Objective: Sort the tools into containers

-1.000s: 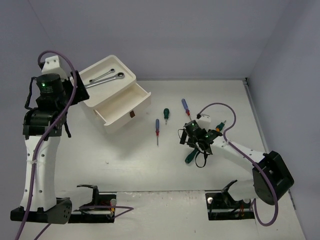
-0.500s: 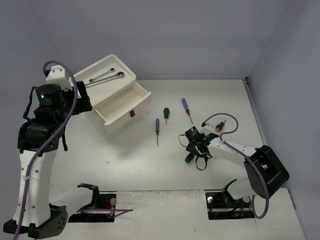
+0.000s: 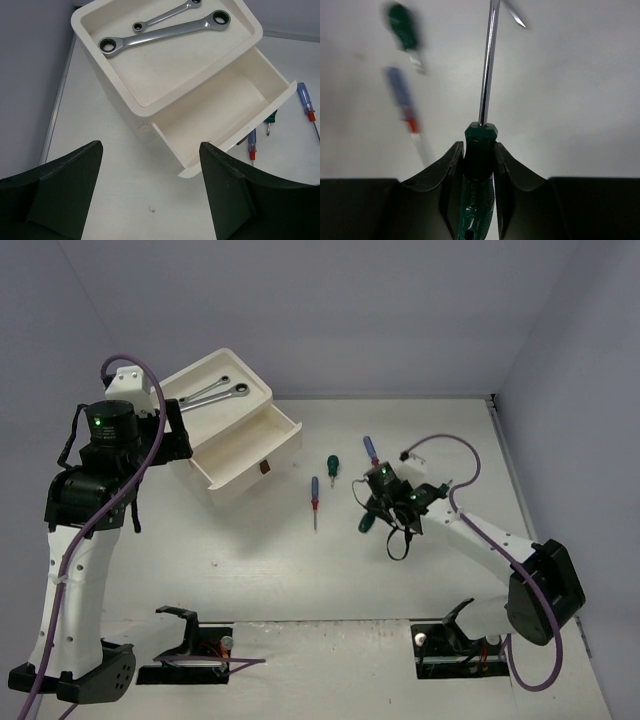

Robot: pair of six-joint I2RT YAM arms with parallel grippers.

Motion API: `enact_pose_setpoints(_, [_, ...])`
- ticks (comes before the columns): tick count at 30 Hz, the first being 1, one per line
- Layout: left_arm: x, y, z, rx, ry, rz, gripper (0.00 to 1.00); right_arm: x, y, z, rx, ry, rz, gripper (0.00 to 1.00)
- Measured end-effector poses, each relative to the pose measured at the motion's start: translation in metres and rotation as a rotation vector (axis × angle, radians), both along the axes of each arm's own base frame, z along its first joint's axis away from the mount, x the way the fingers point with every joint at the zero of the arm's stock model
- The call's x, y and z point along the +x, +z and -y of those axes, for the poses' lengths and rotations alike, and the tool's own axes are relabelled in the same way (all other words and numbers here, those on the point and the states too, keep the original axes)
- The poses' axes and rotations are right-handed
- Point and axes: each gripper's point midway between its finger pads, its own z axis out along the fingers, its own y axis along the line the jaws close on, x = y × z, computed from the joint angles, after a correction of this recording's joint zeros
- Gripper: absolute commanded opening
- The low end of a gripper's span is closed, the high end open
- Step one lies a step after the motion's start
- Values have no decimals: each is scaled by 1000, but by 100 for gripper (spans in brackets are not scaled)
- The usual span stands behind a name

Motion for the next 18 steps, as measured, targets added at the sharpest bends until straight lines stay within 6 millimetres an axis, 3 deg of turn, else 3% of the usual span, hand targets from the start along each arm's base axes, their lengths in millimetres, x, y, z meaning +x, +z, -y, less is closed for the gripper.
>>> enact_pose_setpoints(3, [0,2,1,-8,3,5,75,48,93,-46,130,25,203,0])
enact_pose_setpoints(5, [0,5,1,-14,5,12,75,70,153,-76,217,46,329,0])
enact_pose_setpoints(9, [-1,11,1,-20,7,27,75,87,225,-143,332,115,455,0])
enact_pose_setpoints(13, [-1,13,0,-23,10,34,75,97,236,-207,398,174,472,0])
enact_pose_setpoints(18, [-1,14,0,-24,17,35,75,112,205,-266,412,202,436,14])
